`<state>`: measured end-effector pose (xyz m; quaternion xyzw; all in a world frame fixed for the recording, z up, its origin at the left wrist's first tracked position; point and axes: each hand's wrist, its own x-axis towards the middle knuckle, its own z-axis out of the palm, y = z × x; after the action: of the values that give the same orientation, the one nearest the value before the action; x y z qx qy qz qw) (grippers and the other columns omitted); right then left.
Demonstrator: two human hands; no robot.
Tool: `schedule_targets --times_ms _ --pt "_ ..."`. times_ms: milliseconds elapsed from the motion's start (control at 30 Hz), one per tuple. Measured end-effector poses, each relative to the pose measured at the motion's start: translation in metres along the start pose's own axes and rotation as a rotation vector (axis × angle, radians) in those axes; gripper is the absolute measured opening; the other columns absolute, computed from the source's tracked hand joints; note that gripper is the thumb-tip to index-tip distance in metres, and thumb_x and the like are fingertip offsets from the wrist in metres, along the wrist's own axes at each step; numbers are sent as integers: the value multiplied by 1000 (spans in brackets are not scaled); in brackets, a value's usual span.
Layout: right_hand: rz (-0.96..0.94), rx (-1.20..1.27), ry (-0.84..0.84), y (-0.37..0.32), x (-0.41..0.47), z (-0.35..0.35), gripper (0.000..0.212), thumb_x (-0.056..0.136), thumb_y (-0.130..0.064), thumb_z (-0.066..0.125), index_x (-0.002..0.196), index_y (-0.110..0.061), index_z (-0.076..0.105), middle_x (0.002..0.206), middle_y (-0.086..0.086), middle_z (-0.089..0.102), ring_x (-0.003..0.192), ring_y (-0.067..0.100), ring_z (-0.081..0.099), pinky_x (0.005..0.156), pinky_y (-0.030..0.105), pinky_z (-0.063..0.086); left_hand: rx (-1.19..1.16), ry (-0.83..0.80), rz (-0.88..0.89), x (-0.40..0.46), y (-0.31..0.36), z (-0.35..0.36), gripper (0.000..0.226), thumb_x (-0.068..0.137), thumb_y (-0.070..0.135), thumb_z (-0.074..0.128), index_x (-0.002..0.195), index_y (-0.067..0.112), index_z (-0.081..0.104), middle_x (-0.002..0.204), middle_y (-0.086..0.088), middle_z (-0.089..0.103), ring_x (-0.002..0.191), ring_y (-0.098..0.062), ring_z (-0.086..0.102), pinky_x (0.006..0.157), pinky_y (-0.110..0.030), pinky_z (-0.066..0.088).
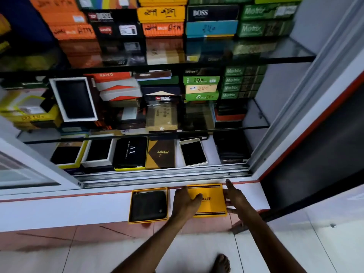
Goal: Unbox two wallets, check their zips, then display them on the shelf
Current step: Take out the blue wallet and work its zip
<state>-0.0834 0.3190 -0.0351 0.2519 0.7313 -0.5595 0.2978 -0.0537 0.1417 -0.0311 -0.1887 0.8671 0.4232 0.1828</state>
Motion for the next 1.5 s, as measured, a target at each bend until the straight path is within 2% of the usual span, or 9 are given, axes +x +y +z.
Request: schedule_targets --times_ms 167,300,467,633,767,933,1033,1167,1500 --pt "113 215 -182 -6 -6 -19 55 98 -57 31 117 -13 58 111 18 65 115 39 59 103 50 44 102 45 -133 -5 21 19 113 52 79 68 139 14 35 141 -15 43 130 -35 42 101 -47 43" --pt "93 306 -263 -3 -2 -33 44 99 -51 34 104 -18 63 108 27 67 79 21 59 70 31 46 177 163 -213 -16 43 38 140 27 86 68 139 11 28 136 -16 43 127 -38 42 99 -52 42" --pt "20 143 -141 14 14 -35 17 94 -24 57 107 -18 66 95 11 72 85 26 69 75 37 56 6 156 -235 -9 35 39 118 32 74 76 128 14 44 124 -9 55 119 -33 52 95 -46 46" --pt "-270 -292 123 22 17 -32 23 85 -11 69 77 -31 77 82 2 78 72 18 74 80 37 62 -588 102 -99 -18 11 0 48 53 45 71 88 12 68 77 -6 67 73 -19 63 63 -28 51" --pt "-334 -319 262 15 8 -31 11 79 -7 75 87 -11 81 85 7 80 66 17 73 76 34 62 -927 246 -203 -16 -29 -16 51 50 43 66 90 10 64 91 -15 58 86 -30 55 74 -44 45" --pt "-344 -343 334 5 -3 -29 11 74 -10 79 81 -18 80 75 -5 75 49 -8 63 55 0 48 -969 213 -312 -15 -54 -13 36 71 23 55 100 3 59 103 -19 62 99 -35 57 82 -42 44" --pt "-333 -273 316 2 -10 -23 18 72 -7 79 78 -23 72 77 4 79 59 15 73 66 32 64 -847 171 -380 -12 -48 -9 7 83 17 50 83 14 57 96 -14 59 93 -32 54 77 -37 40" --pt "-410 -340 339 -1 -17 -7 25 77 -5 75 74 -30 71 75 -2 77 65 13 73 72 35 63 -670 2 -300 -10 -23 -4 14 92 13 43 83 13 54 77 -4 53 74 -21 47 62 -31 34" --pt "-332 -517 314 -3 -6 7 20 84 -9 67 101 -16 74 102 8 78 89 22 75 81 24 54 -477 -163 -323 2 -9 -12 78 72 75 40 131 25 54 143 -6 52 127 -29 48 106 -41 39"
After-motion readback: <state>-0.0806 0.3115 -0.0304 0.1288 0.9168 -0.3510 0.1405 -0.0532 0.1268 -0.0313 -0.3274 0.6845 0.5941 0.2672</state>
